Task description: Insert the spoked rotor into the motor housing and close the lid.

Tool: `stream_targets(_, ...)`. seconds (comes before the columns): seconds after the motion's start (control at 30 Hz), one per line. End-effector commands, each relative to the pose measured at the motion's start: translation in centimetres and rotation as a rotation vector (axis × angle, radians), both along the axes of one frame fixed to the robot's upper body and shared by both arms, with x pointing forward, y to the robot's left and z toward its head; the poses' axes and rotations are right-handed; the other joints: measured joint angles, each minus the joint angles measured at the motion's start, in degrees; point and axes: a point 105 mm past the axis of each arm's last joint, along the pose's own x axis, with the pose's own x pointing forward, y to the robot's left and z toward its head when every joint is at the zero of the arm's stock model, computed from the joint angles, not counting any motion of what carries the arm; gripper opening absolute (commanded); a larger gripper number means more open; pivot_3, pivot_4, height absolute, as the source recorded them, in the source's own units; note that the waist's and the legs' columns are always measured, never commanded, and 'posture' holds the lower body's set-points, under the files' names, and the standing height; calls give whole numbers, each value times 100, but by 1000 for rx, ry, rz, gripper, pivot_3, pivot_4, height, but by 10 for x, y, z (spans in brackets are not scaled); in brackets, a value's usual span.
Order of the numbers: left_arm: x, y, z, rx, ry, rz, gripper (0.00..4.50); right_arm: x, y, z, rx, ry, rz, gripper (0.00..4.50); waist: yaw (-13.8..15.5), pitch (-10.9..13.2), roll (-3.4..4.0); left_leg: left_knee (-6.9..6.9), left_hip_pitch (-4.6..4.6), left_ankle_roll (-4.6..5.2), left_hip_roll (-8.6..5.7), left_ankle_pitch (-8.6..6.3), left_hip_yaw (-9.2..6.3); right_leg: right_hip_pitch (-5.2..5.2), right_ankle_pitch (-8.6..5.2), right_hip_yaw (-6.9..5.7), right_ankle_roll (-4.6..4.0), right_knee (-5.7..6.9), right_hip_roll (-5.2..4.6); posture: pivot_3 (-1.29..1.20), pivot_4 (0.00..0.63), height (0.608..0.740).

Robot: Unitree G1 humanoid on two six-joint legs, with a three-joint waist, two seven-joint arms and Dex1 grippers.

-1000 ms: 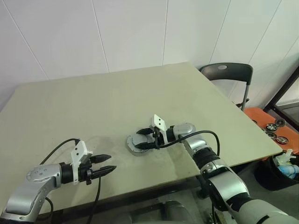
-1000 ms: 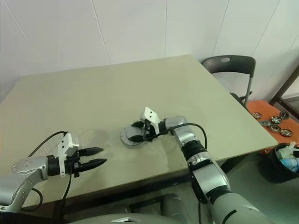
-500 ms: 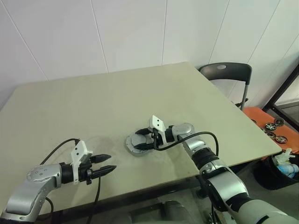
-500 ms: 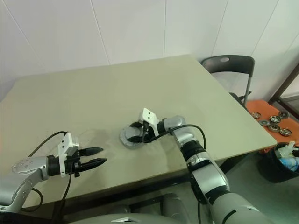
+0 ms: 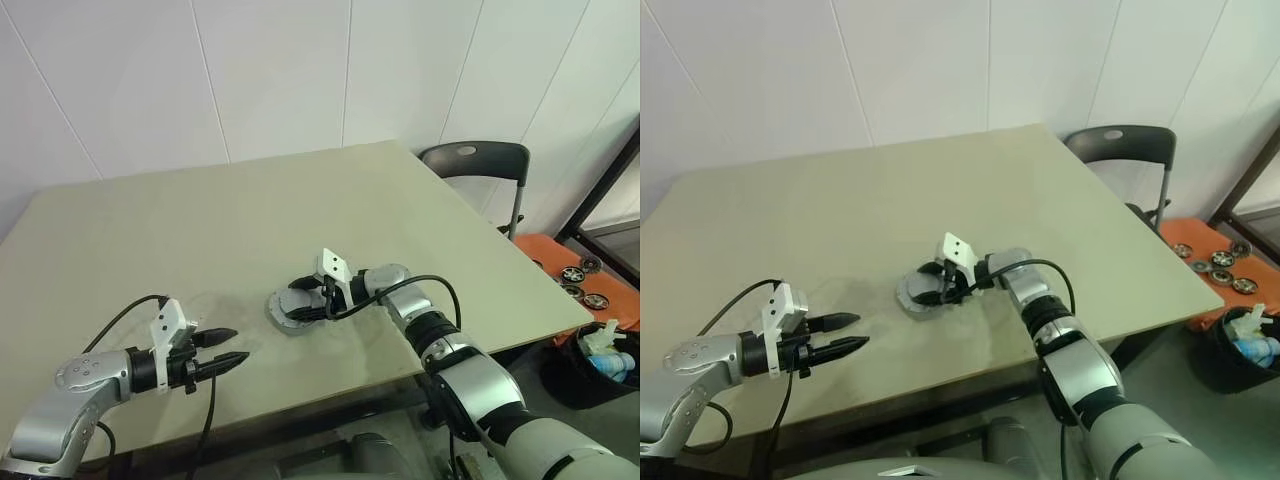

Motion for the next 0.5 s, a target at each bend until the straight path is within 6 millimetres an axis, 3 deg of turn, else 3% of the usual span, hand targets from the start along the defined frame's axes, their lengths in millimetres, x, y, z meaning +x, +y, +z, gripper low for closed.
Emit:
stream_targets(0.03, 2, -2, 12, -5, -46, -9, 2683, -6, -19, -27, -141, 50, 6, 3029, 6, 0, 0, 0, -1, 0, 0, 0, 0, 0, 0, 1, 0, 0, -2, 0, 0, 740)
stream_targets(0.5, 1, -4, 13, -15, -46, 4, 2683, -10, -17, -27, -197, -12, 113, 3029, 16, 1, 1, 0, -8, 0, -1, 0, -1, -6, -1, 2, 2, -5, -7, 0, 0, 740)
